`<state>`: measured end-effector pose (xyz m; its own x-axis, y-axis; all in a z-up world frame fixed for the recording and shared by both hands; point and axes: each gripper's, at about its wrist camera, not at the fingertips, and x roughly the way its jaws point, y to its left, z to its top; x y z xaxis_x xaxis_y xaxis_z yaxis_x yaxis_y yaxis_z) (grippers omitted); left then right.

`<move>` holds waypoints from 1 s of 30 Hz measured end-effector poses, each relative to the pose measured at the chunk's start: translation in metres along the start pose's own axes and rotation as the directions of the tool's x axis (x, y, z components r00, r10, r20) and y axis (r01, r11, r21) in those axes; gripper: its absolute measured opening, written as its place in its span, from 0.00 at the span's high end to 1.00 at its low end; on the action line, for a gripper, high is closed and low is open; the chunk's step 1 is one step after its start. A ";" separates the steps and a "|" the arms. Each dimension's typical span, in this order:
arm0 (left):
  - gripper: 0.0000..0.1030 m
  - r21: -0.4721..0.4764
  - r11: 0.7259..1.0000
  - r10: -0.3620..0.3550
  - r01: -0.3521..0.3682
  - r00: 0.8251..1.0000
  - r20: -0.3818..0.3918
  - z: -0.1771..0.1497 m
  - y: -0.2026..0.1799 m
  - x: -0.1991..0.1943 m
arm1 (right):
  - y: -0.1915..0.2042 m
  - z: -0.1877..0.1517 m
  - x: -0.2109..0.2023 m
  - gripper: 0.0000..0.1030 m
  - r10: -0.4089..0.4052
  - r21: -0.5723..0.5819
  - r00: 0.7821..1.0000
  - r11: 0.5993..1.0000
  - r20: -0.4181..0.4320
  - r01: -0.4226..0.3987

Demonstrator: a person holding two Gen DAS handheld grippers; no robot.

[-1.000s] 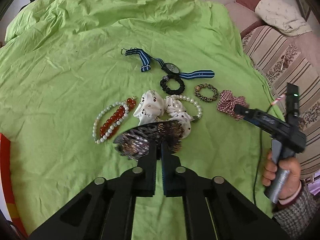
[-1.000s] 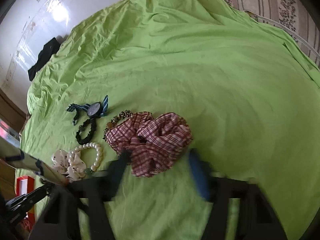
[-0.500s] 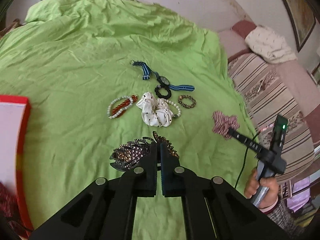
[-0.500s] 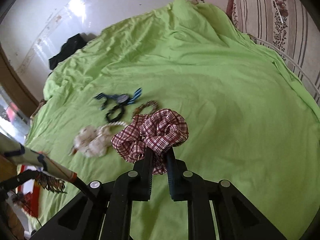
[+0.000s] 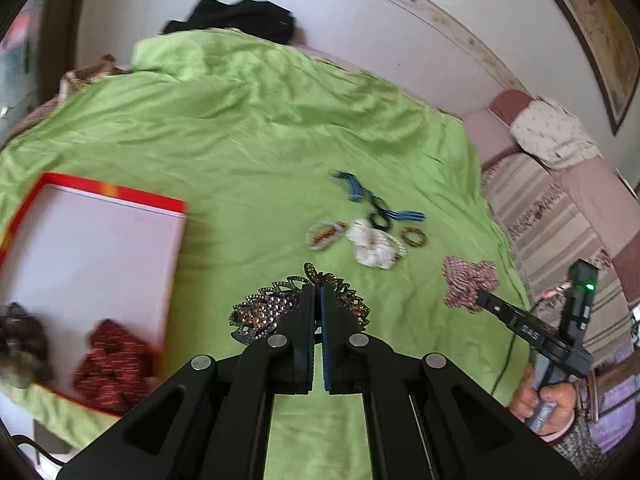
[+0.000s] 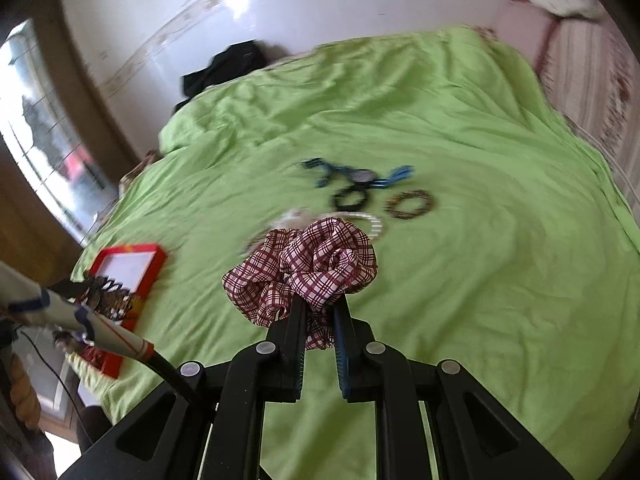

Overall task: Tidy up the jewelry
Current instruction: 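Carry claw clip and plaid scrunchie into the red tray and release both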

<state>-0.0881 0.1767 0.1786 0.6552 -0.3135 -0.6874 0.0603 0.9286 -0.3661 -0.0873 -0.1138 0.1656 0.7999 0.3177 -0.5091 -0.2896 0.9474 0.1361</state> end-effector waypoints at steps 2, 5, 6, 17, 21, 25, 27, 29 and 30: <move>0.98 -0.013 0.999 0.044 -0.043 0.999 0.012 0.002 0.023 -0.012 | 0.022 0.002 0.005 0.86 0.028 -0.032 0.999 0.999 -0.017 -0.028; 0.98 -0.036 0.994 0.103 -0.102 0.994 0.023 0.009 0.054 -0.021 | 0.059 0.003 0.019 0.86 0.072 -0.076 0.996 0.994 -0.051 -0.076; 0.98 -0.048 0.992 0.121 -0.120 0.992 0.027 0.013 0.067 -0.023 | 0.073 0.004 0.026 0.86 0.090 -0.092 0.994 0.991 -0.067 -0.096; 0.98 -0.191 0.937 0.306 -0.292 0.951 0.047 0.074 0.191 -0.017 | 0.219 0.021 0.121 0.86 0.228 -0.200 0.951 0.942 -0.210 -0.270; 0.98 -0.214 0.908 0.373 -0.359 0.928 0.028 0.095 0.229 0.002 | 0.260 0.025 0.163 0.86 0.229 -0.229 0.938 0.929 -0.262 -0.291; 0.98 -0.242 0.883 0.414 -0.402 0.910 -0.004 0.104 0.263 0.021 | 0.290 0.027 0.209 0.86 0.223 -0.237 0.923 0.923 -0.314 -0.303; 0.98 -0.258 0.871 0.427 -0.418 0.904 -0.023 0.104 0.277 0.029 | 0.299 0.025 0.224 0.86 0.208 -0.248 0.922 0.922 -0.326 -0.296; 0.97 -0.274 0.866 0.426 -0.419 0.904 -0.033 0.102 0.288 0.035 | 0.306 0.024 0.238 0.86 0.194 -0.254 0.921 0.924 -0.339 -0.288; 0.96 -0.281 0.865 0.424 -0.416 0.905 -0.035 0.102 0.291 0.036 | 0.308 0.023 0.245 0.86 0.188 -0.253 0.919 0.924 -0.346 -0.285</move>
<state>0.0300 0.4560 0.1108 0.5918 0.1034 -0.7994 -0.4323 0.8778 -0.2065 0.0315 0.2564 0.1025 0.4986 0.4570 -0.7365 -0.6289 0.7755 0.0555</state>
